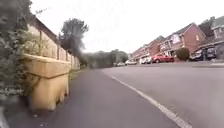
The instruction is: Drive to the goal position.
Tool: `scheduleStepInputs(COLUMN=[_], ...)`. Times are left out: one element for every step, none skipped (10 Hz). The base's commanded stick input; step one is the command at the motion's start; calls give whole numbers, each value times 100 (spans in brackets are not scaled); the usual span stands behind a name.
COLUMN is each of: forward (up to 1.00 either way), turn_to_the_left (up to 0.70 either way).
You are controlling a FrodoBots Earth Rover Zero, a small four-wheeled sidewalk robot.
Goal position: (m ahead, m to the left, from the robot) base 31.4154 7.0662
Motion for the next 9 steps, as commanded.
scheduleStepInputs(forward=[100,100,100,100,100,100,100,100,100], turn_to_the_left=[0,0,16,40,40,40,40,40,36])
